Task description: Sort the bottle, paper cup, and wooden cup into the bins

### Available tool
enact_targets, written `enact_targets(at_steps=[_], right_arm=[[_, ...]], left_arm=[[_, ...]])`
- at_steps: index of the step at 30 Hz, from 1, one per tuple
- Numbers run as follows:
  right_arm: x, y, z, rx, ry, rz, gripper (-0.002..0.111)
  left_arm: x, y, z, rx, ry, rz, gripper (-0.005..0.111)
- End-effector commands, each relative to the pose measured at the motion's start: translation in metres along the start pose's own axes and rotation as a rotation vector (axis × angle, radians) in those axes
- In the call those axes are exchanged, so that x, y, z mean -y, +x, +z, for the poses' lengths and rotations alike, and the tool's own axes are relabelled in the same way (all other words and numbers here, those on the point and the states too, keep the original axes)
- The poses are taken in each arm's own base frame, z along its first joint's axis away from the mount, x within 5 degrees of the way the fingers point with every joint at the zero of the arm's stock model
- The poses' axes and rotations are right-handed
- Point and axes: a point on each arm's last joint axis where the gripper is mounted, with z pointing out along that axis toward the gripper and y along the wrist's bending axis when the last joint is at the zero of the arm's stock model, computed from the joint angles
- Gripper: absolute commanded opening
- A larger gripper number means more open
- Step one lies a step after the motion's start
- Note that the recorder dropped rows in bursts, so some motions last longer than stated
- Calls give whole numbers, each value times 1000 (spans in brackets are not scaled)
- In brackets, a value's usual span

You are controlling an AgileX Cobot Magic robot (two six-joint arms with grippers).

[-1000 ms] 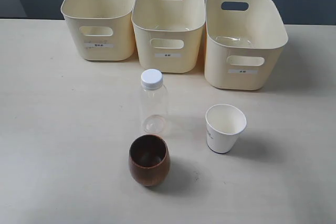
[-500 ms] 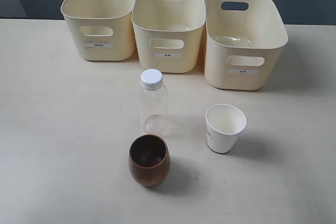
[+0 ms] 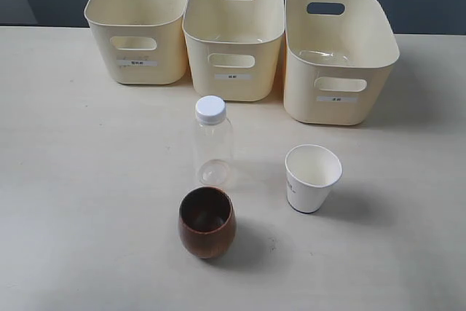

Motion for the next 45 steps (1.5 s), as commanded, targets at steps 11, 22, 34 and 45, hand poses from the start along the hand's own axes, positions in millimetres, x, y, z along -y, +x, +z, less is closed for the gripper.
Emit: enact_targets(at_steps=[11, 22, 34, 45], right_arm=[[0, -3, 0, 39, 2, -97, -1], [-1, -7, -1, 86, -10, -11, -1], [0, -19, -2, 221, -31, 214, -1], [-6, -68, -18, 423, -99, 332, -1]], left_arm=[[0, 0, 0, 10, -2, 0, 0], [0, 0, 0, 10, -2, -2, 0], [0, 0, 0, 10, -2, -2, 0], [0, 0, 0, 10, -2, -2, 0]])
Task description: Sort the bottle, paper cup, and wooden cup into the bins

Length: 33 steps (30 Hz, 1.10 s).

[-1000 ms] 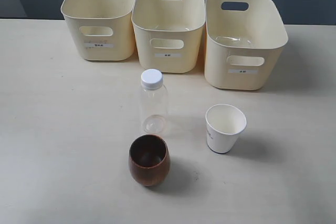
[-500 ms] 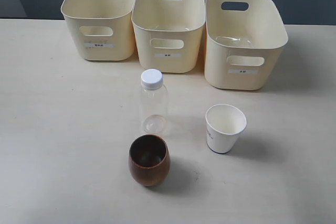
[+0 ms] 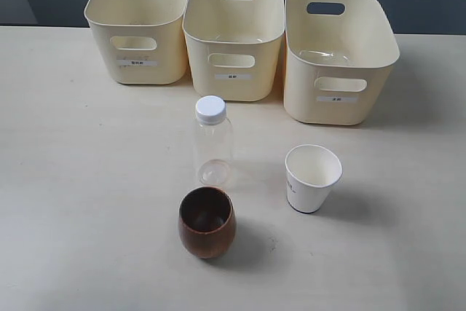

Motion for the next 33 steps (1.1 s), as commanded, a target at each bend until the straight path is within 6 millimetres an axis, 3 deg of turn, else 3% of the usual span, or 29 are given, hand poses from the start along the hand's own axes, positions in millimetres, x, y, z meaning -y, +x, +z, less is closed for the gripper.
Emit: enact_targets(at_steps=[1, 7, 12, 16, 23, 33], right_arm=[[-15, -30, -1, 120, -64, 1, -1], [-43, -82, 14, 173, -102, -126, -1], [-61, -115, 49, 62, -71, -301, -1], [-73, -126, 81, -46, -93, -384, -1], [-105, -109, 125, -289, -289, -621, -1], [-161, -66, 156, -574, -592, -769, -1]], left_arm=[[0, 0, 0, 10, -2, -2, 0], [0, 0, 0, 10, -2, -2, 0], [0, 0, 0, 10, -2, -2, 0], [0, 0, 0, 10, -2, -2, 0], [0, 0, 0, 10, -2, -2, 0], [0, 0, 0, 10, -2, -2, 0]])
